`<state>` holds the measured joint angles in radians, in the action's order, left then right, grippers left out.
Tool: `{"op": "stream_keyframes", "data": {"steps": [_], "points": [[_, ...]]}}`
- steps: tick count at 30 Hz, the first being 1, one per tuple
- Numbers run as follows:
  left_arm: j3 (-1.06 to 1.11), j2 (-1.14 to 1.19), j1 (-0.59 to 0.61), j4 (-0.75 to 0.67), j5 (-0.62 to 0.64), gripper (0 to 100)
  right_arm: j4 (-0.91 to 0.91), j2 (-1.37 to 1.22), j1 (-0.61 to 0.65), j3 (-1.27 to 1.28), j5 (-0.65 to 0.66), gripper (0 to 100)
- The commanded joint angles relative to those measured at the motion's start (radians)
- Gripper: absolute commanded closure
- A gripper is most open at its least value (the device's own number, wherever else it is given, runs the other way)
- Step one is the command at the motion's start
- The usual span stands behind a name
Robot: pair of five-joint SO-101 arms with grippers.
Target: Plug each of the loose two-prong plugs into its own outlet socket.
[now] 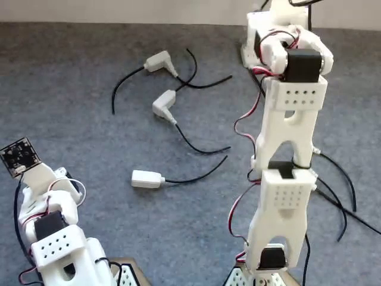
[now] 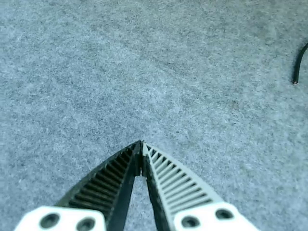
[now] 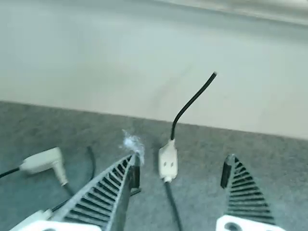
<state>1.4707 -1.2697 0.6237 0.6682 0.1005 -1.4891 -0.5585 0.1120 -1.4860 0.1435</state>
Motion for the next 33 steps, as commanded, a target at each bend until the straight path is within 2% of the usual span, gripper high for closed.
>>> {"op": "stream_keyframes", "data": {"steps": [1, 5, 9, 14, 19, 22, 26, 29, 33], "points": [[-0.018, -0.008, 0.018, 0.003, -0.006, 99, -0.120, 0.134, 0.082, 0.019, 0.011, 74.1], [-0.028, -0.008, 0.082, 0.003, 0.006, 99, -0.280, 0.193, 0.200, 0.025, 0.169, 74.2], [-0.030, -0.008, 0.133, 0.002, 0.097, 99, -0.277, 0.262, 0.225, 0.110, 0.193, 74.2], [-0.028, -0.008, 0.147, -0.002, 0.106, 99, -0.277, 0.383, 0.291, 0.446, 0.190, 74.2], [-0.028, -0.008, 0.157, 0.000, 0.100, 99, -0.269, 0.510, 0.447, 0.835, 0.198, 74.2], [-0.028, -0.008, 0.246, -0.002, 0.103, 99, -0.203, 0.549, 0.535, 1.050, 0.245, 74.2], [-0.044, -0.001, 0.337, 0.000, 0.101, 99, -0.015, 0.579, 0.585, 1.317, 0.295, 74.2], [-0.061, 0.002, 0.366, 0.002, 0.091, 99, 0.114, 0.601, 0.627, 1.488, 0.315, 74.2], [-0.061, 0.002, 0.381, -0.003, 0.035, 99, 0.197, 0.638, 0.673, 1.641, 0.316, 74.2]]}}
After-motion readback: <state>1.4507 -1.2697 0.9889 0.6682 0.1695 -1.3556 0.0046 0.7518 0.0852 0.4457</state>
